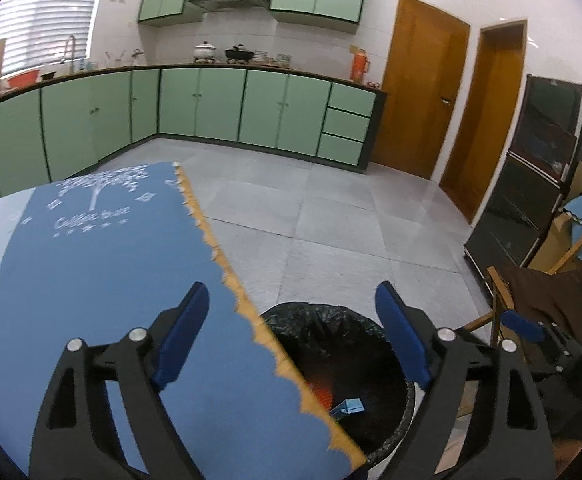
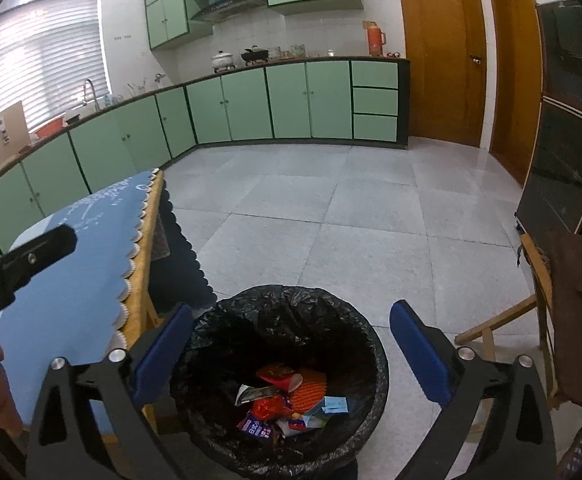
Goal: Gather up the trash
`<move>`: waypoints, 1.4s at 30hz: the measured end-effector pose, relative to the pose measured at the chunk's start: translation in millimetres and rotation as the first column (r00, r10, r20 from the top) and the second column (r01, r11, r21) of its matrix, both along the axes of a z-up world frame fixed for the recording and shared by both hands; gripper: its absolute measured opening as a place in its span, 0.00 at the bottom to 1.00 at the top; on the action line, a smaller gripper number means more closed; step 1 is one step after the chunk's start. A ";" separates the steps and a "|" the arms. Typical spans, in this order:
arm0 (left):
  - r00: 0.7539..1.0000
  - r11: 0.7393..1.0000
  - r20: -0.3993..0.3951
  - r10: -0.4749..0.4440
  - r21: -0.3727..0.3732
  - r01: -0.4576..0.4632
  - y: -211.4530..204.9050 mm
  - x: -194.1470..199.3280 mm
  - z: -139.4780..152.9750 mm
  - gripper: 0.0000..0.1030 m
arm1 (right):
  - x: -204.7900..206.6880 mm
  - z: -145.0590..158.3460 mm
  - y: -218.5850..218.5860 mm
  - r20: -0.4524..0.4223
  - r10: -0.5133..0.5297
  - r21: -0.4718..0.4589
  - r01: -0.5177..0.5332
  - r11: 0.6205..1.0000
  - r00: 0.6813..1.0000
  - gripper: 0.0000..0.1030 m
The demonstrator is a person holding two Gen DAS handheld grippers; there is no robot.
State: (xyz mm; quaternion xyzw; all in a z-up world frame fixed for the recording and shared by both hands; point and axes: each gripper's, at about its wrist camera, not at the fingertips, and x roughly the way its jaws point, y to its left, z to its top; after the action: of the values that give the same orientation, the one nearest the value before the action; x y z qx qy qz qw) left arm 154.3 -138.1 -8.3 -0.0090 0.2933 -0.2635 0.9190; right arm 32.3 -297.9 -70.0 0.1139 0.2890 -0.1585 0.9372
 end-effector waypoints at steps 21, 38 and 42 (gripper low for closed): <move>0.988 0.991 0.075 0.132 0.022 -0.134 62.0 -62.2 12.1 0.90 | -55.3 37.5 44.3 0.069 0.079 -0.057 -0.075 0.996 0.994 0.94; 0.979 0.985 0.131 0.159 0.048 -0.166 79.1 -96.6 13.7 0.90 | -78.4 41.3 66.7 0.089 0.113 -0.082 -0.106 0.991 0.990 0.94; 0.979 0.985 0.127 0.158 0.047 -0.165 81.3 -98.2 13.0 0.90 | -78.5 41.7 72.2 0.090 0.126 -0.088 -0.118 0.989 0.988 0.94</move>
State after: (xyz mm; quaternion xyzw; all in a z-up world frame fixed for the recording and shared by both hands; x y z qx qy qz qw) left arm 56.1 -56.8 4.7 0.0100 0.2417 -0.1797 0.9535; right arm -46.2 -225.7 -28.3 0.0645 0.2437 -0.1068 0.9618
